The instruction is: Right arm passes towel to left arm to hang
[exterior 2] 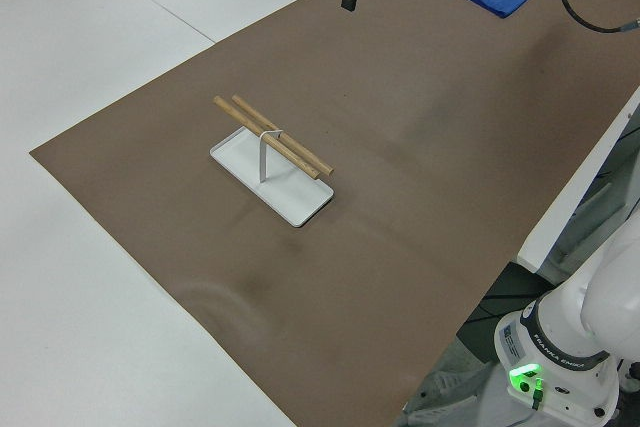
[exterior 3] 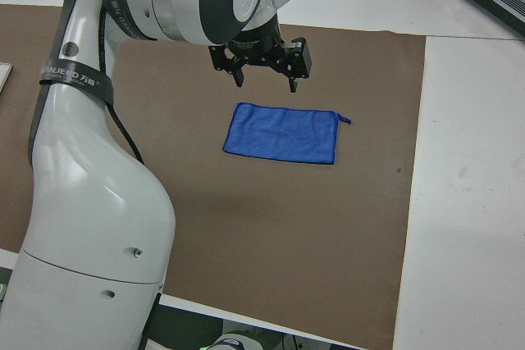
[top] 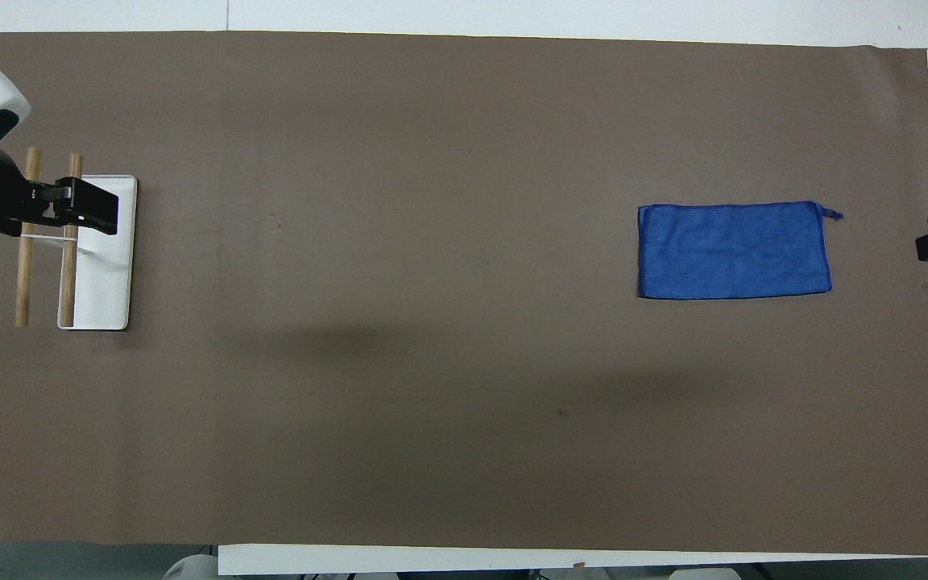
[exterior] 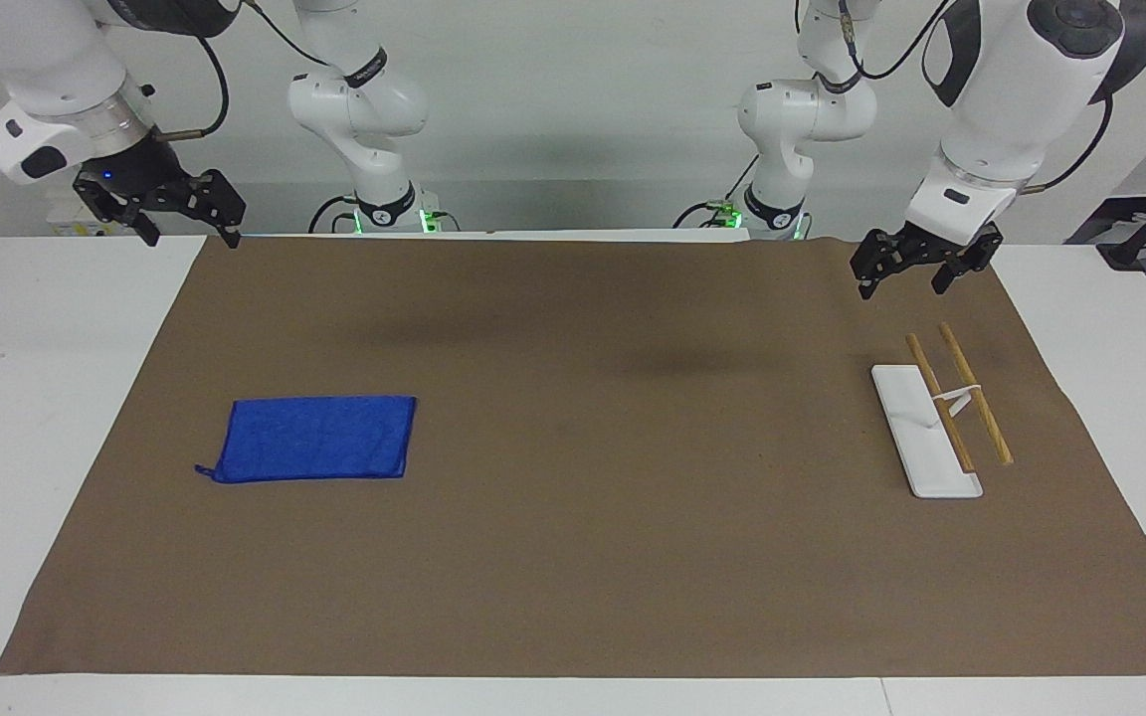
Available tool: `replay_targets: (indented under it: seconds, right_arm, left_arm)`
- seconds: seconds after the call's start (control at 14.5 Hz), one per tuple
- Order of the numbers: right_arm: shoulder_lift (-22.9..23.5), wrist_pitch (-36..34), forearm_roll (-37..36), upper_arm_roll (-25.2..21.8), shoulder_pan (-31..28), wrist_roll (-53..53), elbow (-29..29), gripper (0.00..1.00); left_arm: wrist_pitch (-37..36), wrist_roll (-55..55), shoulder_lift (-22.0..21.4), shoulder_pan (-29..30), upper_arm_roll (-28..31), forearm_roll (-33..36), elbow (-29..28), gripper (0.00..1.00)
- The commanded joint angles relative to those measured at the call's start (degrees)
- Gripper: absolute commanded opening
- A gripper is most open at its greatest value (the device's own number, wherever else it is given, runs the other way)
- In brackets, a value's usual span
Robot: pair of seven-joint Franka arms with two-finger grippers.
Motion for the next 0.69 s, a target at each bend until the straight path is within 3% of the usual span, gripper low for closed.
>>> replay_targets:
  seconds: [0.0,0.62]
  right_arm:
    - [-0.8,0.6,0.2,0.1,0.0,0.6,-1.1,1.0]
    - [-1.5,-0.8,0.9,0.0,-0.8,0.1,-1.8,1.0]
  left_arm:
    - [-0.4,-0.4,-1.7,0.1,-0.1,-0.6,-1.5,0.99]
    - [-0.4,-0.4,-1.7,0.1,-0.1,-0.6,-1.5,0.99]
